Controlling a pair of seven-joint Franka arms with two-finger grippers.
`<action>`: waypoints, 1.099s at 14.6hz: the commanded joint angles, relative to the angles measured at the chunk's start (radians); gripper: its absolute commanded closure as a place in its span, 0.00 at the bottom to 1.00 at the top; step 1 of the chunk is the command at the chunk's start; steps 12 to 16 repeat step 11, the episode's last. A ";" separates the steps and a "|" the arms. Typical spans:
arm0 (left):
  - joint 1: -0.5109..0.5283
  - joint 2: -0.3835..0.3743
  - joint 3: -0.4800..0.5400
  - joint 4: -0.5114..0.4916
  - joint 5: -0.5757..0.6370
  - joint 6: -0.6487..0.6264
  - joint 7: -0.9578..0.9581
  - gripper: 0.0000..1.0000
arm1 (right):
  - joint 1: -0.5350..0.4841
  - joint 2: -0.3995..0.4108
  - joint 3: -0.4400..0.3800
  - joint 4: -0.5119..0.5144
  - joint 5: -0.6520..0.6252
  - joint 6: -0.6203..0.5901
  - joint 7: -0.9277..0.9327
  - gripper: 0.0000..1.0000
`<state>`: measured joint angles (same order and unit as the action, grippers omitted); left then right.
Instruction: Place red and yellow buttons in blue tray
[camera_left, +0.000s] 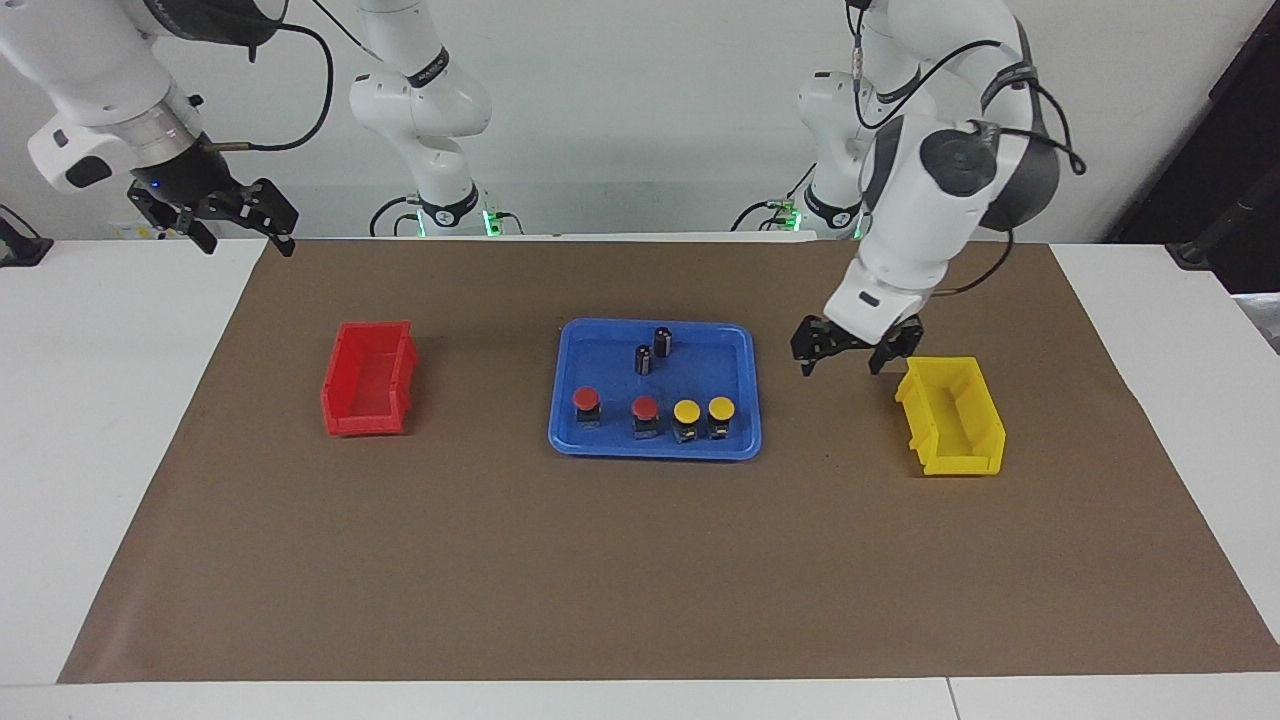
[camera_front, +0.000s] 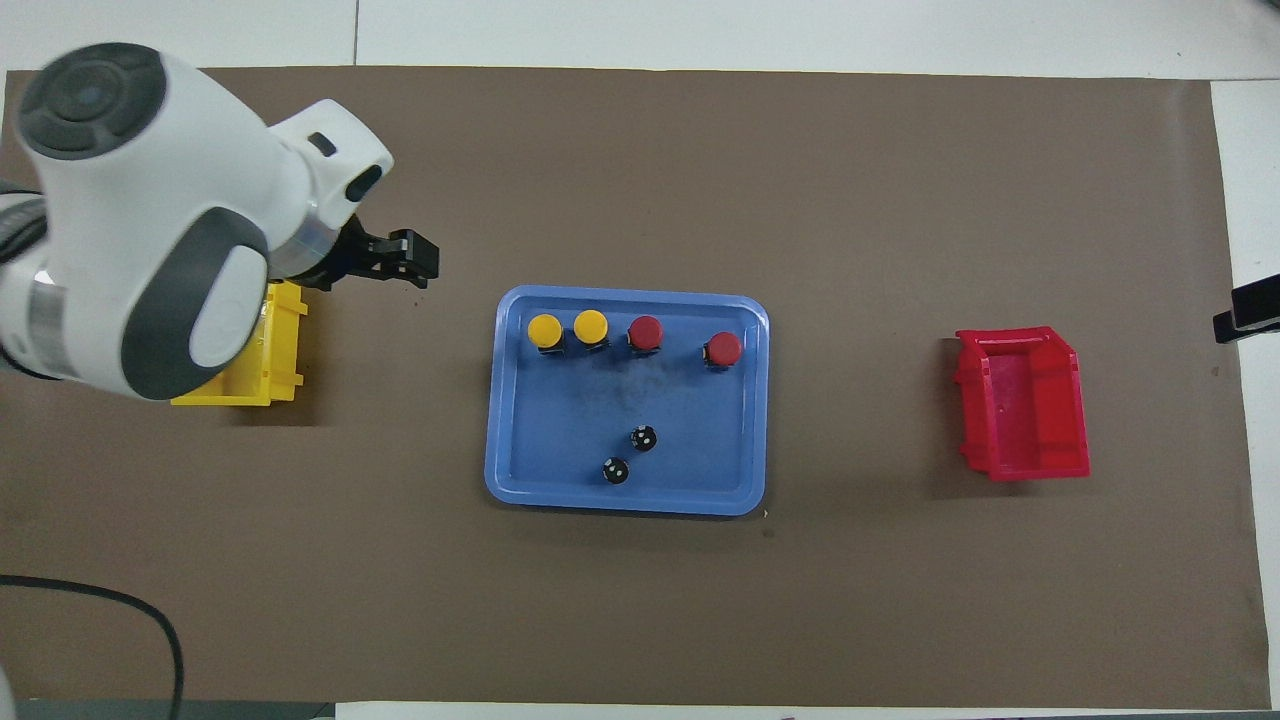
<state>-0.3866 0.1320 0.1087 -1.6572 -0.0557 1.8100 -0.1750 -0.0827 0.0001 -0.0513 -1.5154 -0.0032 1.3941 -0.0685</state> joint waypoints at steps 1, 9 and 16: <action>0.084 -0.061 -0.003 0.005 -0.004 -0.052 0.063 0.00 | -0.009 0.006 0.005 0.011 -0.011 -0.004 -0.020 0.00; 0.170 -0.077 0.034 0.094 -0.004 -0.182 0.164 0.00 | -0.020 0.015 0.004 0.026 -0.011 0.026 -0.047 0.00; 0.173 -0.081 0.034 0.096 -0.003 -0.196 0.177 0.00 | -0.020 0.015 0.005 0.024 -0.011 0.037 -0.048 0.00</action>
